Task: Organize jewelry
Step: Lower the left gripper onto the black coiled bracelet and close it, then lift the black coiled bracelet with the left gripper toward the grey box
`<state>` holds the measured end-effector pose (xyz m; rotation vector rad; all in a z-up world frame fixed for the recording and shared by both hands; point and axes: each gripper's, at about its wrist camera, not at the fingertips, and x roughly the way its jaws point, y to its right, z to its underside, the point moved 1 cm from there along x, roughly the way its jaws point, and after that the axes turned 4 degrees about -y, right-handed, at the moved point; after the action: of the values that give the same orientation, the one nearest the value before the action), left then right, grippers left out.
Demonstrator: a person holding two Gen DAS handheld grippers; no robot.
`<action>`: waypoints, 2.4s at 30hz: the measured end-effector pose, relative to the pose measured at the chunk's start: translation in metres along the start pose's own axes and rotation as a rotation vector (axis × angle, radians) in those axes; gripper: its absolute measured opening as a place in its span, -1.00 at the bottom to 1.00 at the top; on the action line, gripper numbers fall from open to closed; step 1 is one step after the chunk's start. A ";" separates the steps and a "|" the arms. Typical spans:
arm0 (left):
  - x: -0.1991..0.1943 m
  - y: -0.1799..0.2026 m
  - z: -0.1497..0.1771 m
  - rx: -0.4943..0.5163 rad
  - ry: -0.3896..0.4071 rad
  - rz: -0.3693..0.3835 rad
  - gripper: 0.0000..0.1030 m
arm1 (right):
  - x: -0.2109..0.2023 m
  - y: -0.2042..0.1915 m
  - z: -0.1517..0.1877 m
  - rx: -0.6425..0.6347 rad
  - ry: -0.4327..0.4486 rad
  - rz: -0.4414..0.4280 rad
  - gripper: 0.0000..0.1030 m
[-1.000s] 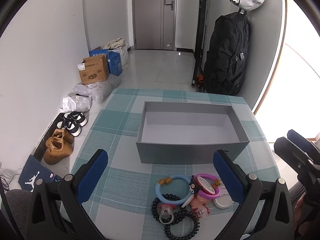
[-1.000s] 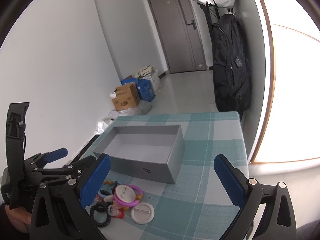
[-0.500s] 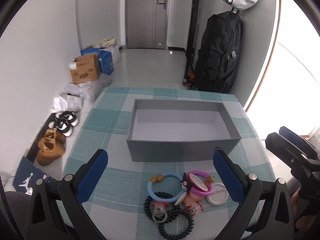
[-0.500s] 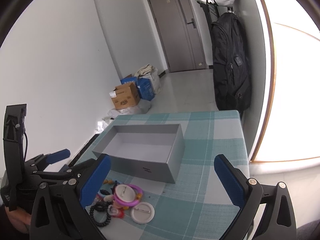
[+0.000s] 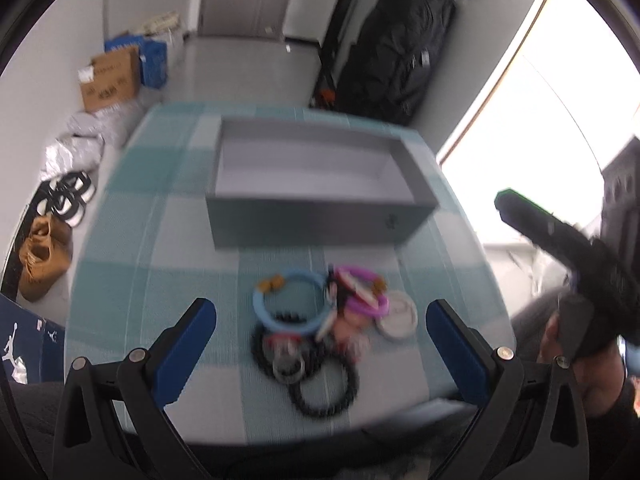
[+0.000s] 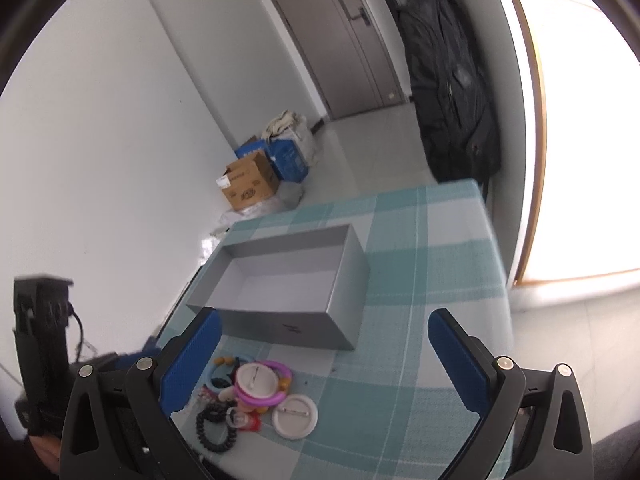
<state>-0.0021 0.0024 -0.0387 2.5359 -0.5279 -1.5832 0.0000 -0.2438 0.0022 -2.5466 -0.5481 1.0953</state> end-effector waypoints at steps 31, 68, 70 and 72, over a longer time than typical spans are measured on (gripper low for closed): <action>0.013 0.038 0.024 0.079 -0.231 -0.224 -0.23 | -0.001 0.026 -0.001 0.190 -0.086 -0.105 1.00; -0.040 -0.040 -0.047 -0.164 0.025 0.211 -0.24 | 0.042 -0.027 0.036 -0.066 -0.322 -0.129 0.60; -0.034 -0.041 -0.049 -0.176 0.014 0.223 -0.24 | 0.044 -0.033 0.041 -0.129 -0.337 -0.097 0.58; -0.034 -0.042 -0.050 -0.185 0.011 0.237 -0.24 | 0.048 -0.038 0.048 -0.189 -0.361 -0.068 0.47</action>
<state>0.0389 0.0490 0.0010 2.2528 -0.6235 -1.4606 -0.0134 -0.1821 -0.0430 -2.4704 -0.8587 1.5568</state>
